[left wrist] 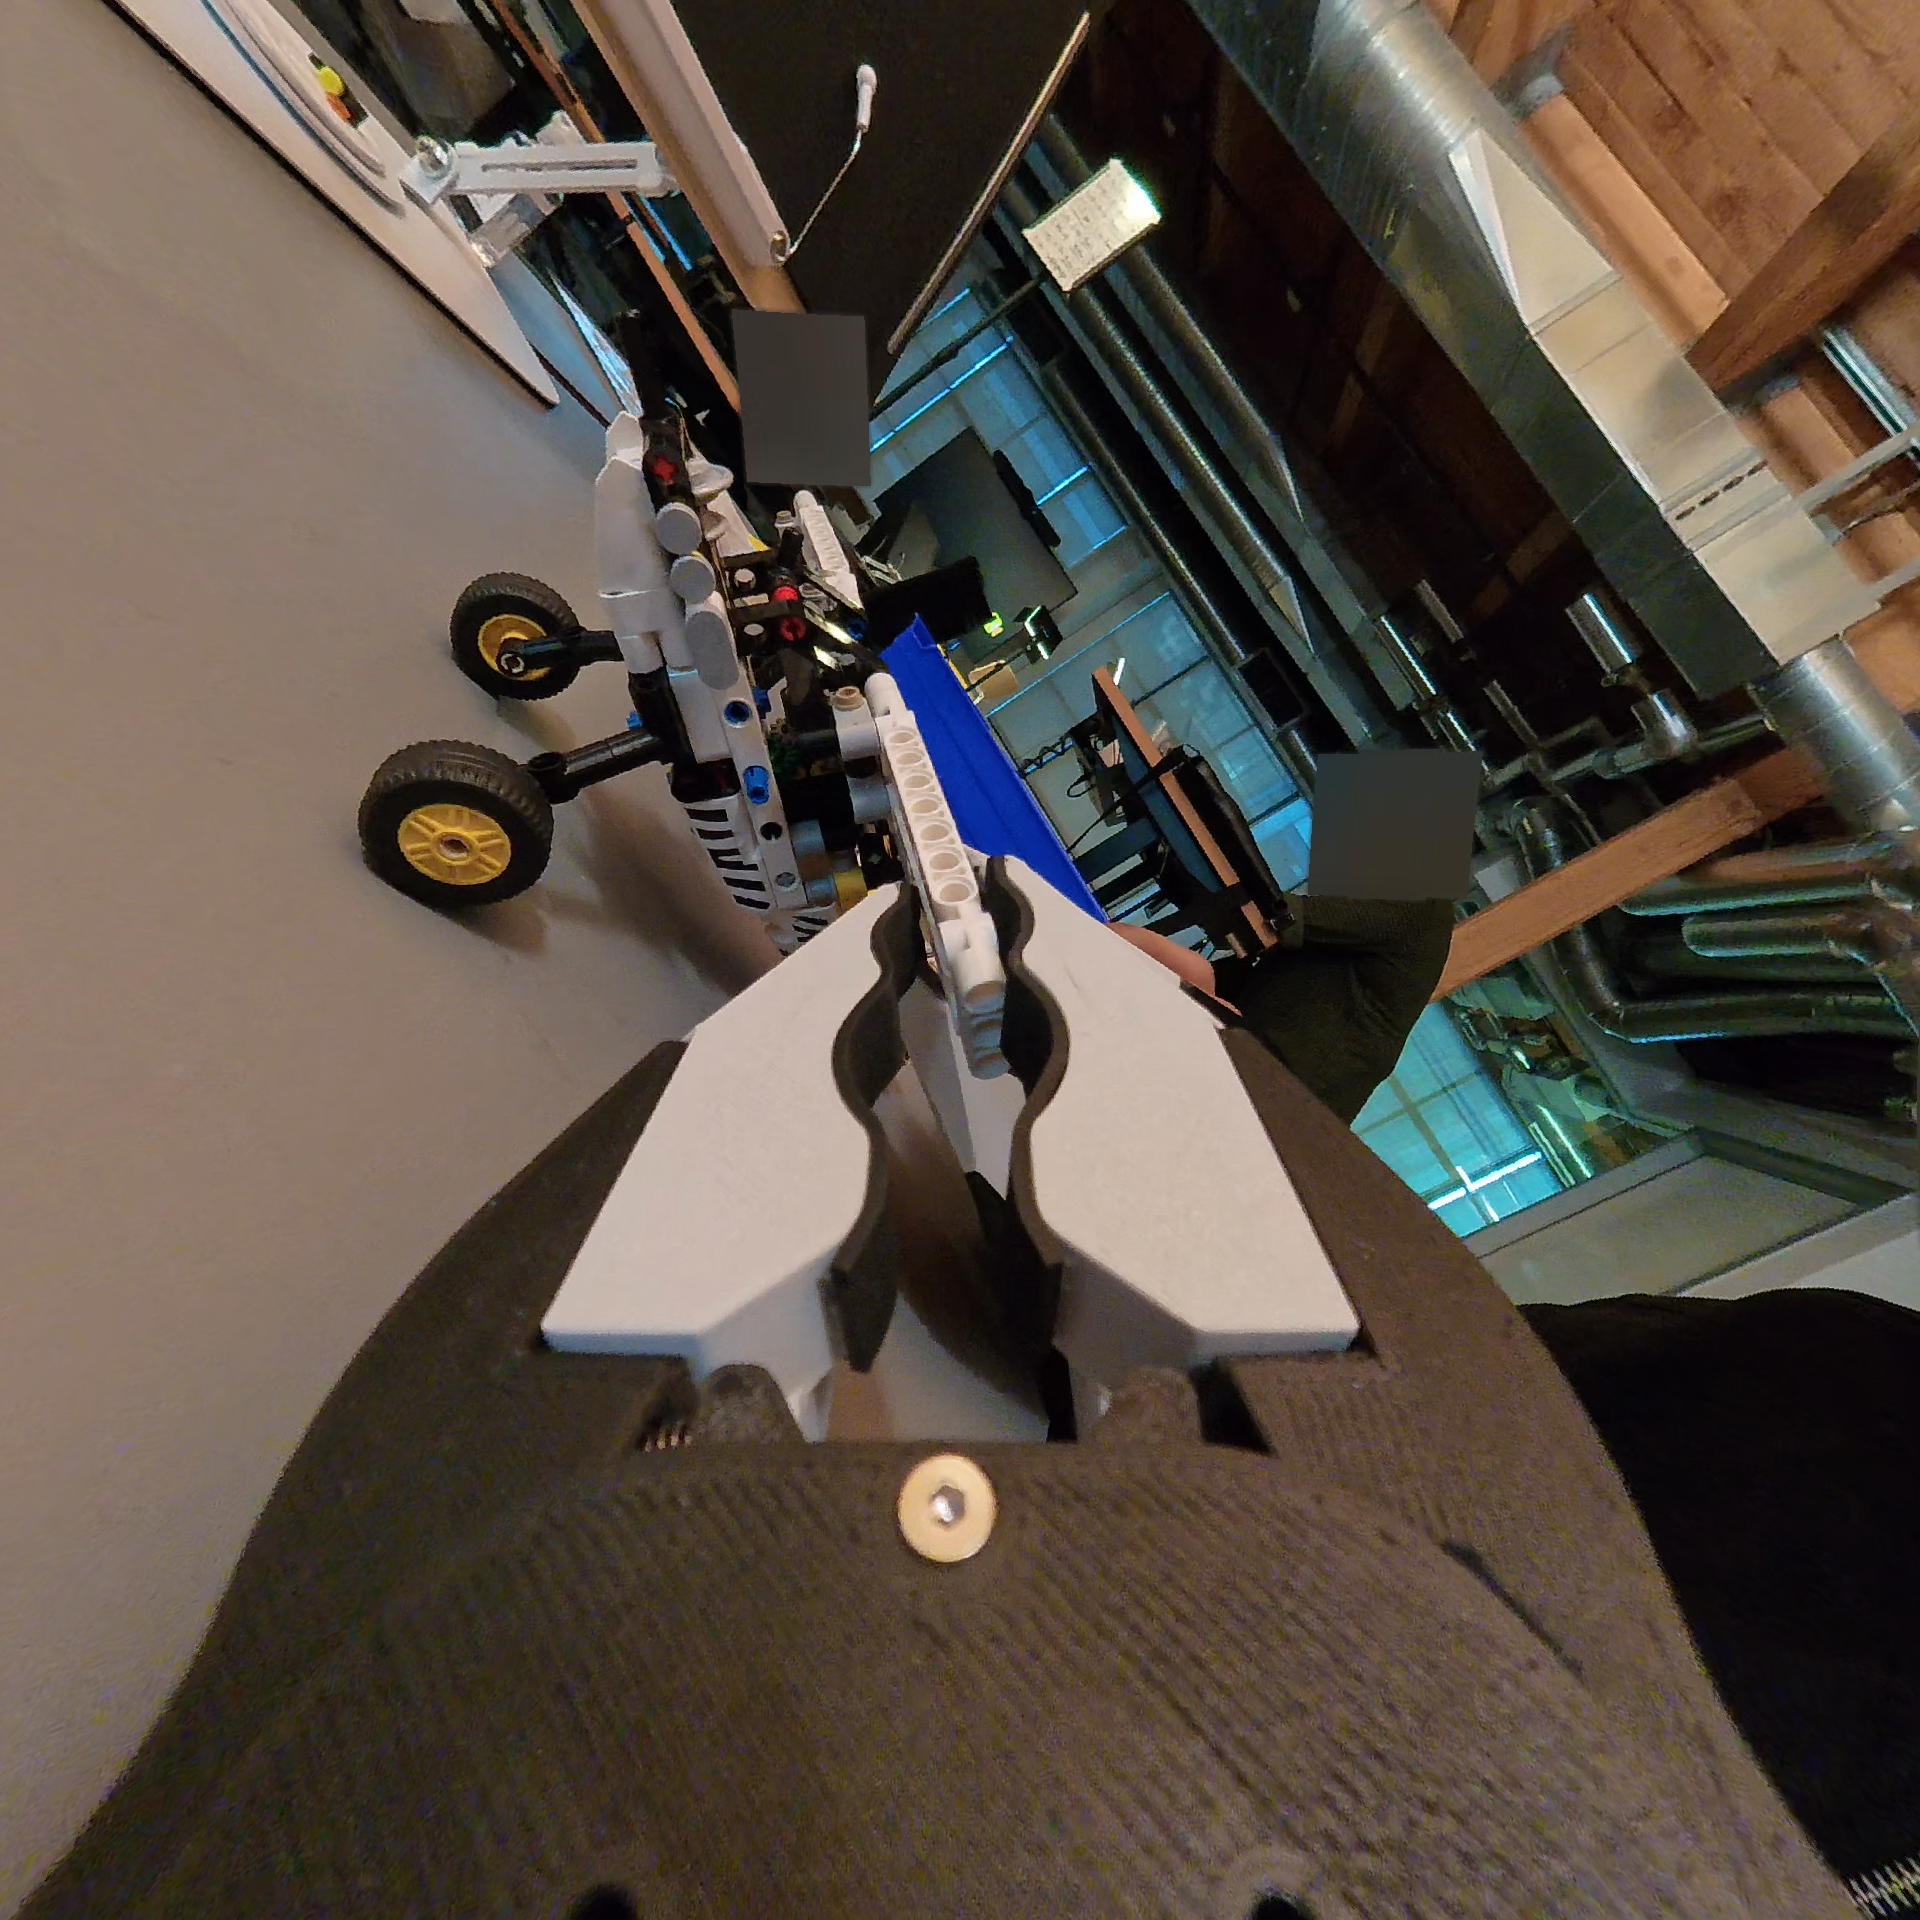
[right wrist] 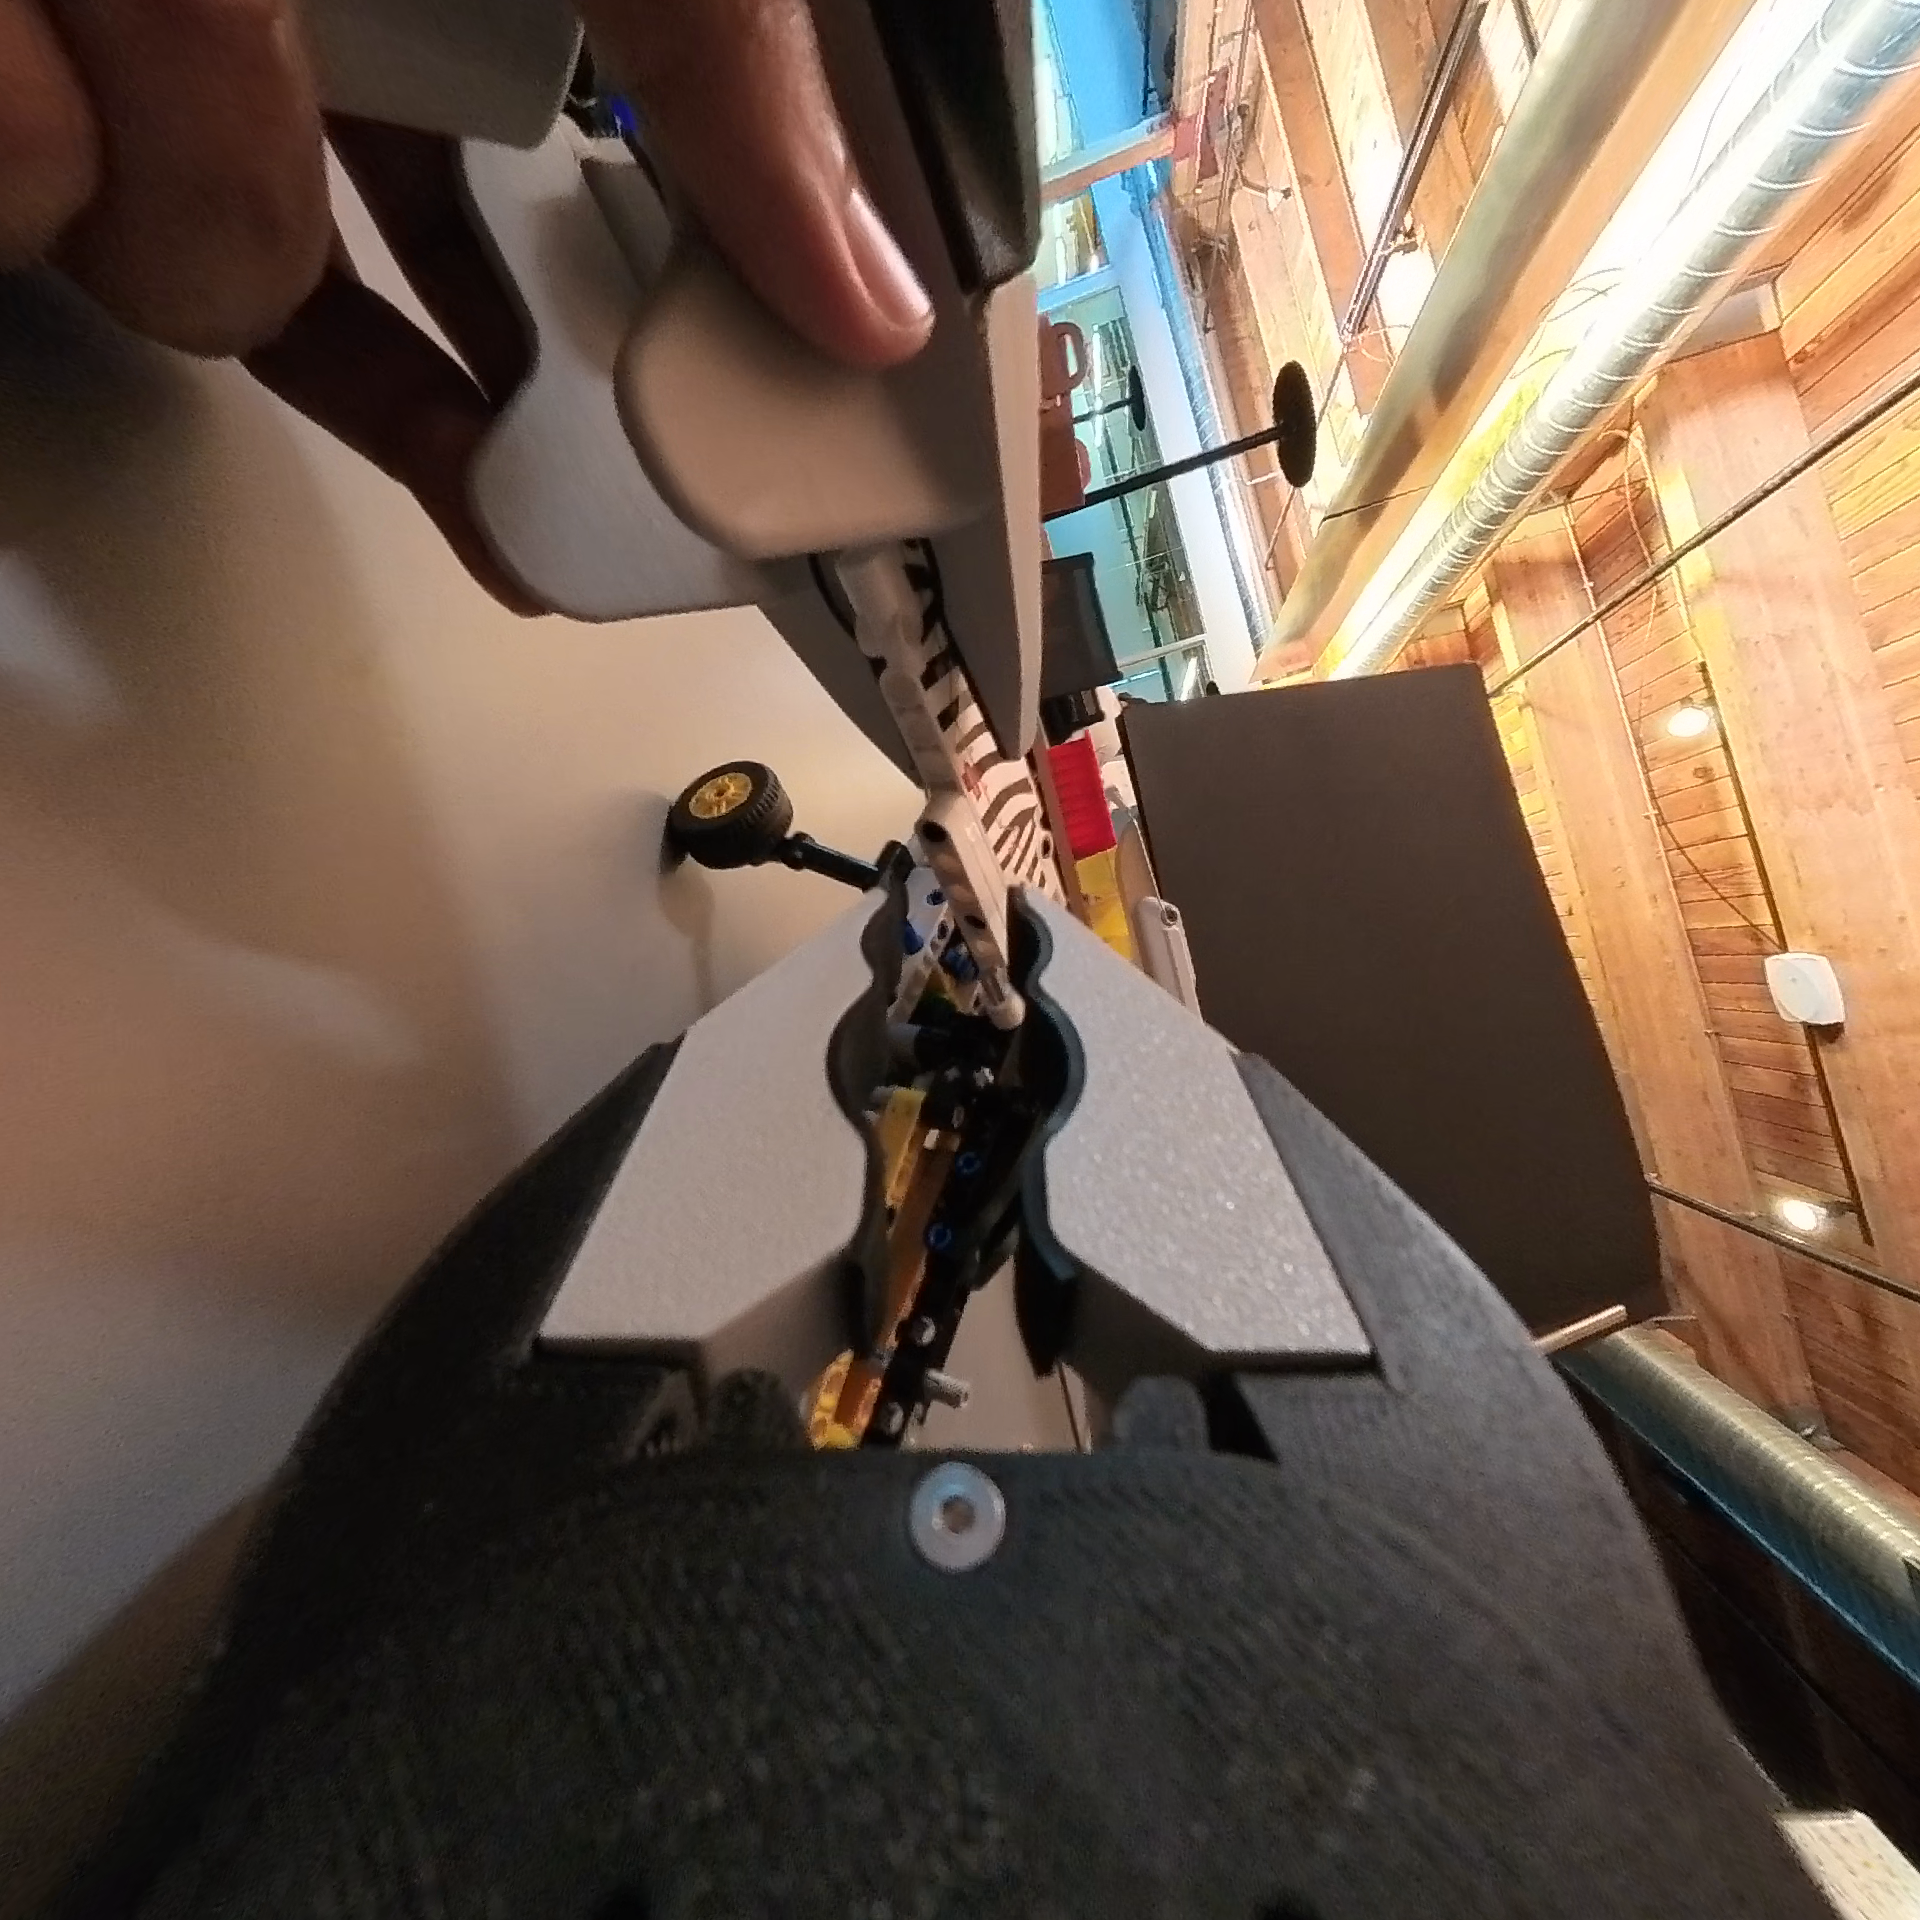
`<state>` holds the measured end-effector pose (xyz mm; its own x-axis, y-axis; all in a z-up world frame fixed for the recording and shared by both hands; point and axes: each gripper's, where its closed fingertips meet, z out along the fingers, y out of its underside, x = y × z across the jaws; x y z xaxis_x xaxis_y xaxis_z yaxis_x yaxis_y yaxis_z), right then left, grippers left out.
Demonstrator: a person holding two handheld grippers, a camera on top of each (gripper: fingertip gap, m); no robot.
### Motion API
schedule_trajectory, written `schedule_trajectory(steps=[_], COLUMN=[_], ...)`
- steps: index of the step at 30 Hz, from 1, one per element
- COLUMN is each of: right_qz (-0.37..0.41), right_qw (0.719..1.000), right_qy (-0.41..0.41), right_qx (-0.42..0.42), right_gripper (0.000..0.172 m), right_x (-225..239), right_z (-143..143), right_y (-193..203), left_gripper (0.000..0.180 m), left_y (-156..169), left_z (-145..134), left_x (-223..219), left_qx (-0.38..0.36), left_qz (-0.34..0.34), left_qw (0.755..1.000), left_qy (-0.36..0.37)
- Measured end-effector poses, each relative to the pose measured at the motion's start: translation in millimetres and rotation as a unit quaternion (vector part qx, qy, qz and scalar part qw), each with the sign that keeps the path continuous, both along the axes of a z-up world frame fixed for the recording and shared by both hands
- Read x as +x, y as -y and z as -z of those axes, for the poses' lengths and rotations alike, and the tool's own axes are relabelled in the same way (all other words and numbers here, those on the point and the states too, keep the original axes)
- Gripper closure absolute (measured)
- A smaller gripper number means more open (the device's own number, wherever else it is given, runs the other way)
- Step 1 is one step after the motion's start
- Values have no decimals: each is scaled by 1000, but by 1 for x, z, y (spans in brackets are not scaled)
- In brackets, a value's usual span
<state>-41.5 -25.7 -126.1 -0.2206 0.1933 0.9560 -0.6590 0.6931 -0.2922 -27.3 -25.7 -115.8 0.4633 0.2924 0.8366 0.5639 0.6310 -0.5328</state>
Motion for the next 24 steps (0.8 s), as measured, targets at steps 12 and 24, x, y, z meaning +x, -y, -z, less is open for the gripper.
schedule_trajectory(steps=[12, 24], right_qz=[-18, -9], right_qw=[1000, 1000], right_qy=[-7, -4], right_qx=[-6, -18], right_gripper=[155, 157], right_x=[5, 2], right_z=[-4, -3], right_y=[10, -1], left_gripper=[170, 136], left_y=[0, 22], left_z=[-1, -13], left_x=[1, 7], left_qx=[11, 48], left_qz=[10, -47], left_qw=[1000, 997], left_qy=[1, -33])
